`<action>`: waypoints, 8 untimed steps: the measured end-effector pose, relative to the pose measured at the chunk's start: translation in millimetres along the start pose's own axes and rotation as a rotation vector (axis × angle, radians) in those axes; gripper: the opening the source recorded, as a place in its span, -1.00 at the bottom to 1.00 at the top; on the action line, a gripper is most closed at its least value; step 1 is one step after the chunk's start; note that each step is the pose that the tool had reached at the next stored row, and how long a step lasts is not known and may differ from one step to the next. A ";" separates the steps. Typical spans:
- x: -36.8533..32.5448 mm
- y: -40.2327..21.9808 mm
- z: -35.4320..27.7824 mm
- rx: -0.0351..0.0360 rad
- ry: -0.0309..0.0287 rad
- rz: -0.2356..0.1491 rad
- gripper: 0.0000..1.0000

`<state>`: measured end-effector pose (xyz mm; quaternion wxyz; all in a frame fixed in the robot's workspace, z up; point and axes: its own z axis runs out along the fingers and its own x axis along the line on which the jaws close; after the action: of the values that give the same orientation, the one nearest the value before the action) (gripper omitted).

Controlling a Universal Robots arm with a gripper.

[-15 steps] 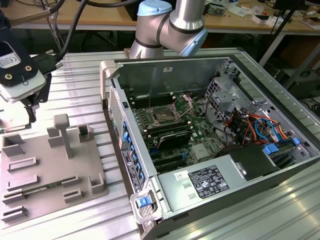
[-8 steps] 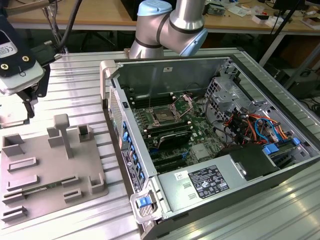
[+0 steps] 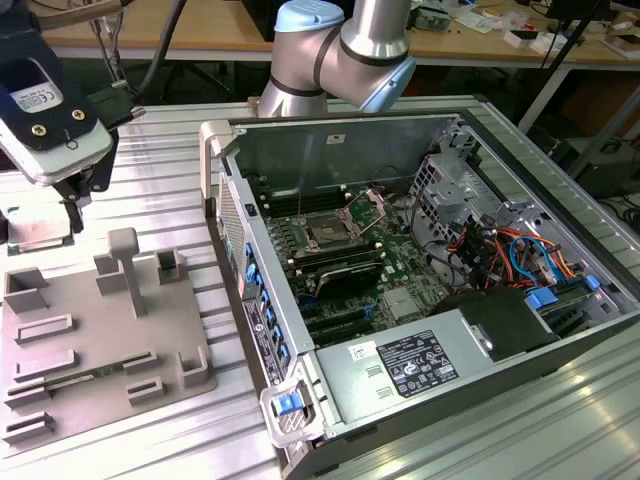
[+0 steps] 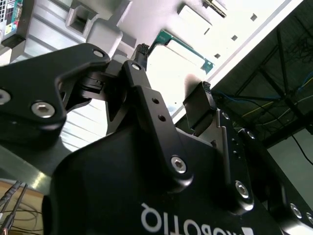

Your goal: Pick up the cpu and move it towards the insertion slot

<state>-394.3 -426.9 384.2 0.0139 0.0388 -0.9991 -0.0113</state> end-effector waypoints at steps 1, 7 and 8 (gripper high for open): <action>-4.3 -0.4 -0.1 -0.0002 0.0017 0.000 0.10; -20.8 -1.6 -0.6 -0.0007 0.0085 0.000 0.10; -22.7 -1.8 -0.6 -0.0008 0.0096 0.000 0.10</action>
<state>-371.6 -426.9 384.2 0.0187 0.0388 -0.9990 -0.0115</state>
